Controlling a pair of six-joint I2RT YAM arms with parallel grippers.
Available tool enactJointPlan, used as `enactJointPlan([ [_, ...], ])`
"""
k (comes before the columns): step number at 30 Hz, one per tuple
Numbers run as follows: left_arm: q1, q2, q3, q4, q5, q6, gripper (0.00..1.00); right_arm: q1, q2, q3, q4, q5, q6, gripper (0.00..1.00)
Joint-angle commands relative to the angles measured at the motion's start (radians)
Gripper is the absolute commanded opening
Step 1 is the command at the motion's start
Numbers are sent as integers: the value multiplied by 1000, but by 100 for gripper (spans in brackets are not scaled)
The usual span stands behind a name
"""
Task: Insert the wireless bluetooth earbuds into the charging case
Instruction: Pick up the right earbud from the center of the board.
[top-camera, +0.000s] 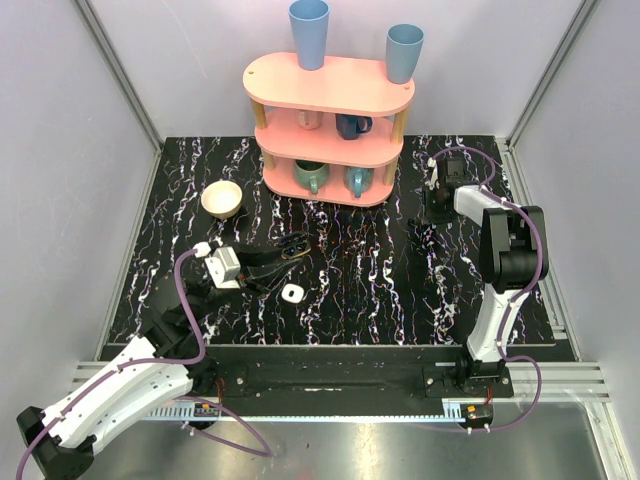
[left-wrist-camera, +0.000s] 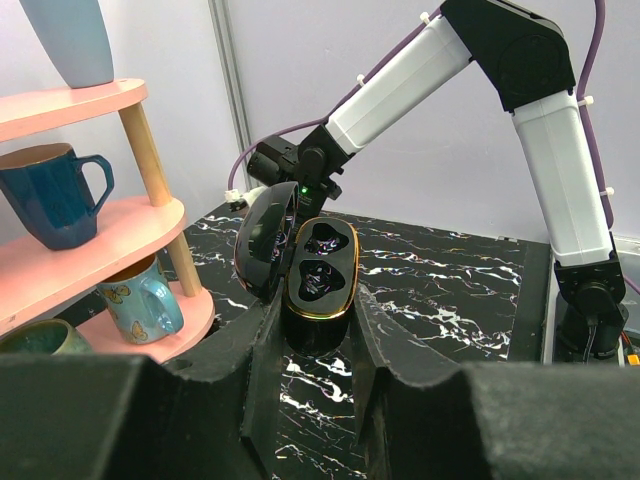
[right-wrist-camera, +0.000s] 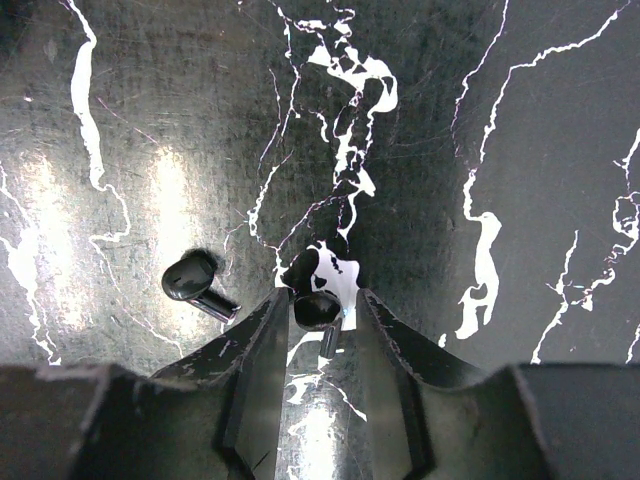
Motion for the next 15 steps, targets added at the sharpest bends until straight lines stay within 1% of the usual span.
enactJointPlan([
  [1, -2, -13, 22, 40, 2, 14, 0, -5, 7, 23, -5, -17, -5, 41],
  [15, -2, -9, 25, 44, 2, 16, 0, -5, 0, 14, -11, -17, 0, 40],
])
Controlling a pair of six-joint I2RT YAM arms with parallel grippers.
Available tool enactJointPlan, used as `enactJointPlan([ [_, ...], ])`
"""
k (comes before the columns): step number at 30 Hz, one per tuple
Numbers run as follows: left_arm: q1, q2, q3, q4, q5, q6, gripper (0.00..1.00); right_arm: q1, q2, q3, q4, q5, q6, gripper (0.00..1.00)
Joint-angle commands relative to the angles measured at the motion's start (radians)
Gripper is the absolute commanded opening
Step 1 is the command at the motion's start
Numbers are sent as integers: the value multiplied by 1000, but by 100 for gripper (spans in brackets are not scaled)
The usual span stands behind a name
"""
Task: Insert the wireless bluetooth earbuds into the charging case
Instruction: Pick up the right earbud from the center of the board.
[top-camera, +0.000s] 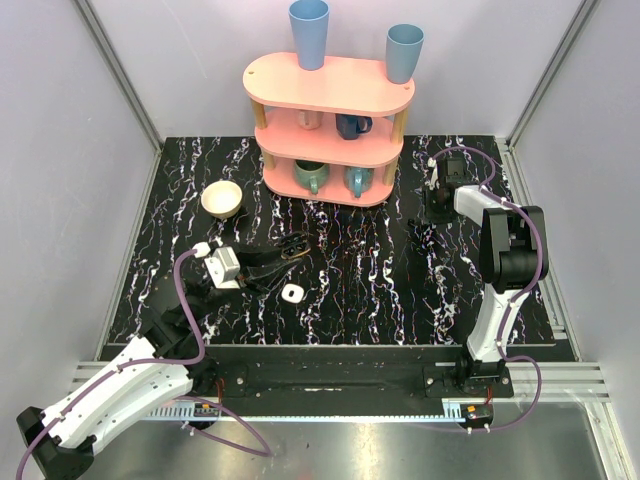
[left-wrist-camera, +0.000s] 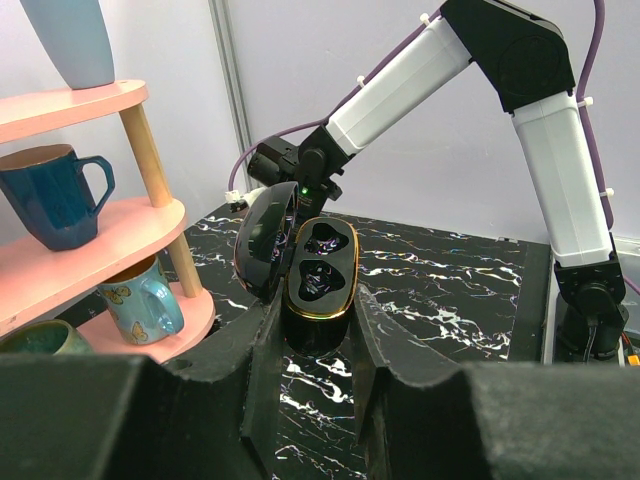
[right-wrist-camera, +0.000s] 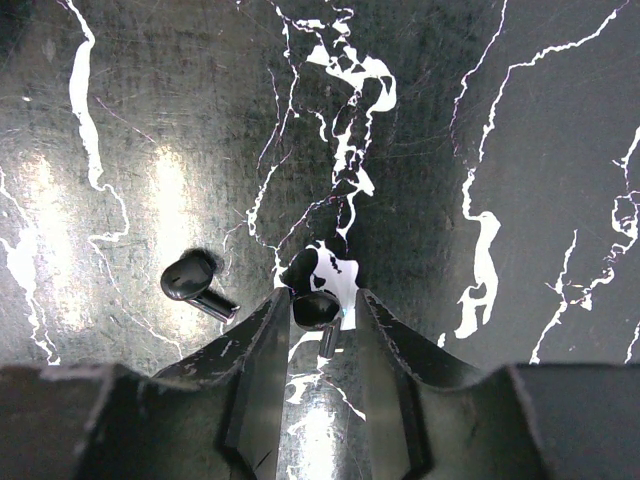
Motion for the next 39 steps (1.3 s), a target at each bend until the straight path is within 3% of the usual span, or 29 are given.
enactJointPlan([
  [1, -2, -6, 25, 44, 5, 16, 0, -5, 0, 13, -12, -18, 0, 40],
  [39, -2, 3, 25, 43, 6, 16, 0, -4, -40, 18, -55, -1, 0, 41],
])
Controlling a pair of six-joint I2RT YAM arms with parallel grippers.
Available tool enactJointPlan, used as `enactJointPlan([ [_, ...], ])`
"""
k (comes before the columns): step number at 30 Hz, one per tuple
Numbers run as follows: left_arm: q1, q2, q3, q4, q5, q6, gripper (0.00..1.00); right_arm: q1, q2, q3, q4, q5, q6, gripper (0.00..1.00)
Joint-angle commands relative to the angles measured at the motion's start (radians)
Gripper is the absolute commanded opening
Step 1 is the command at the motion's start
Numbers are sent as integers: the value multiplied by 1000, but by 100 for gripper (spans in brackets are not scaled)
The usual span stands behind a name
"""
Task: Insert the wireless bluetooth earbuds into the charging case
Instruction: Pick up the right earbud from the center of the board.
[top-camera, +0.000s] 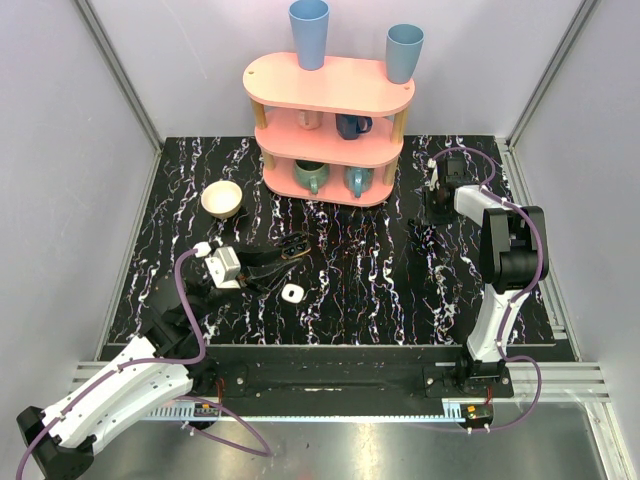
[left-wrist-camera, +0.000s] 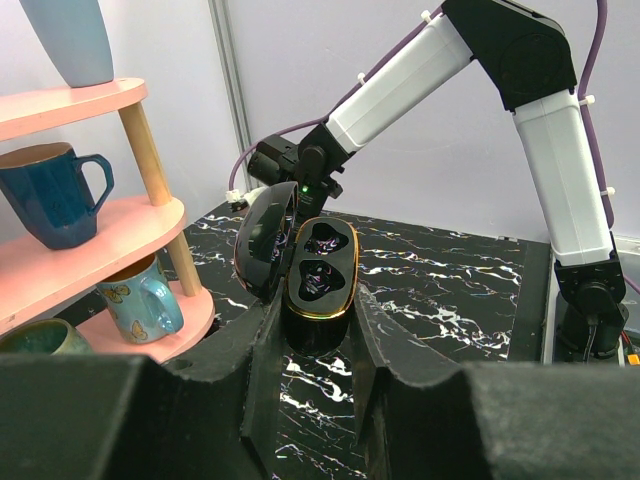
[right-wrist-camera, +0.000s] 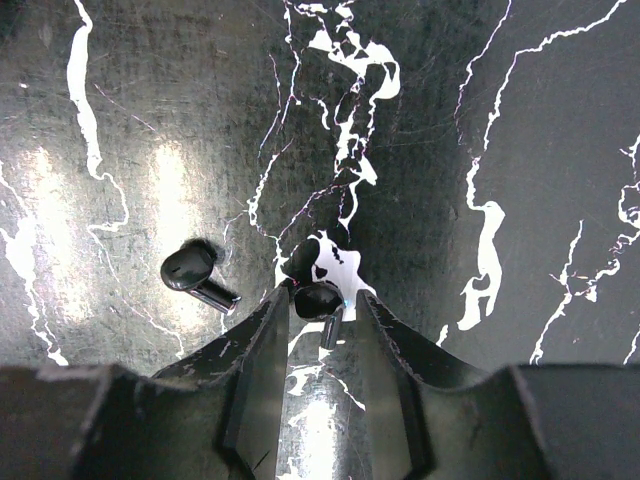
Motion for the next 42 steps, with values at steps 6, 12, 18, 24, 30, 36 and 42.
enactJointPlan([
  [6, -2, -2, 25, 39, 4, 14, 0, -4, -12, 22, -35, -10, 4, 41],
  [12, -2, 1, 26, 34, 4, 15, 0, -5, -3, 26, -35, -16, 6, 37],
  [18, -2, 8, 26, 39, 5, 14, 0, -5, -2, 26, -33, -22, 6, 32],
  [24, -2, 11, 28, 37, 5, 14, 0, -5, -11, 29, -35, -25, 9, 28],
  [30, -2, 21, 37, 36, 9, 15, 0, -4, -81, 25, -23, -65, 20, 25],
  [36, -2, 30, 46, 34, 12, 5, 0, -2, -228, -38, 28, -79, 67, 25],
  [42, -2, 27, 51, 36, -5, 3, 0, 35, -437, -109, 71, -88, 78, 24],
])
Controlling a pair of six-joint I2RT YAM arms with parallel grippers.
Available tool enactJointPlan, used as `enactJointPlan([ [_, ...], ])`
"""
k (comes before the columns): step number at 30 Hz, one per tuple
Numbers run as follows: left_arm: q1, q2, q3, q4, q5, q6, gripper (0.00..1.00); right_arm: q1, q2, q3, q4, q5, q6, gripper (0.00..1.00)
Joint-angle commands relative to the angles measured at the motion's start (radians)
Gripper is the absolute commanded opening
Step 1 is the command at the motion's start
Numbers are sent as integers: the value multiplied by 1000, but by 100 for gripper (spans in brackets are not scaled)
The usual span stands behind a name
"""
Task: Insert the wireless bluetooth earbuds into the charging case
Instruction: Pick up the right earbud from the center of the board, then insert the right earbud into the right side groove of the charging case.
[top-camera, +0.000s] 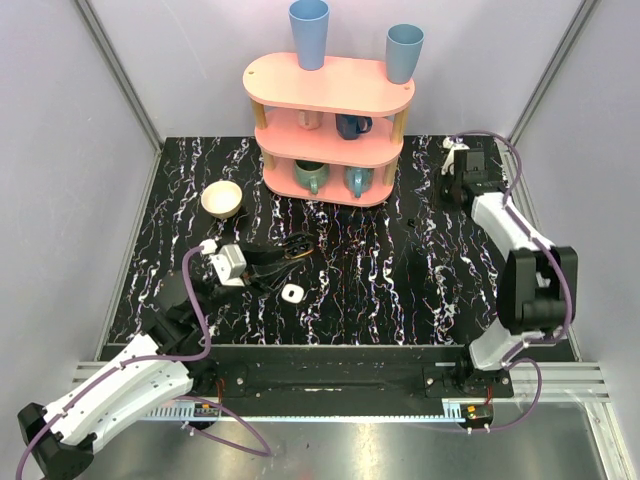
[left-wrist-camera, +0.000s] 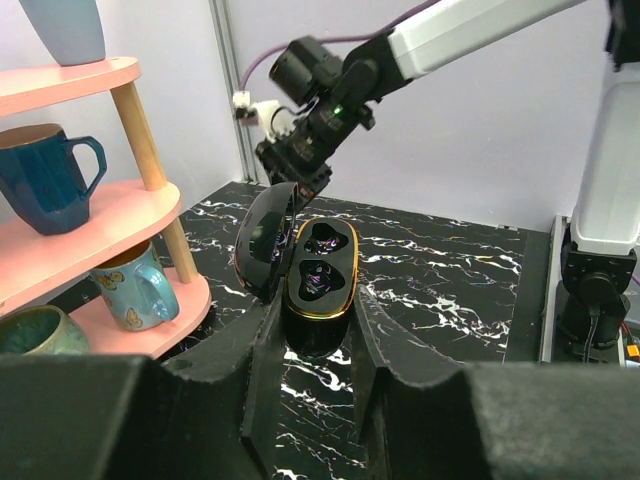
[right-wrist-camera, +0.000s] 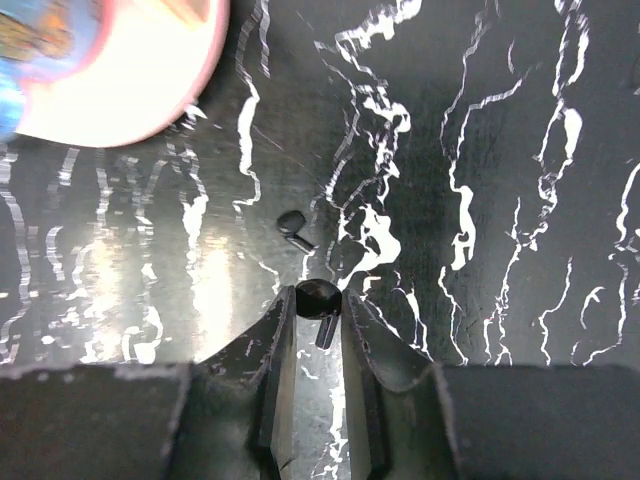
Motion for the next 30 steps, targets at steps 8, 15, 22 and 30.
enactJointPlan([
  [8, -2, 33, 82, 65, -2, -37, 0, 288, -533, -101, 222, 24, 56, 24],
  [15, -2, 50, 104, 57, -25, -82, 0, 463, -702, -93, 293, 49, 76, 22],
  [22, -2, 64, 122, 47, -64, -94, 0, 572, -738, -37, 284, -12, 107, 22],
  [30, -2, 87, 129, 51, -103, -120, 0, 699, -734, -30, 311, 27, 98, 22],
])
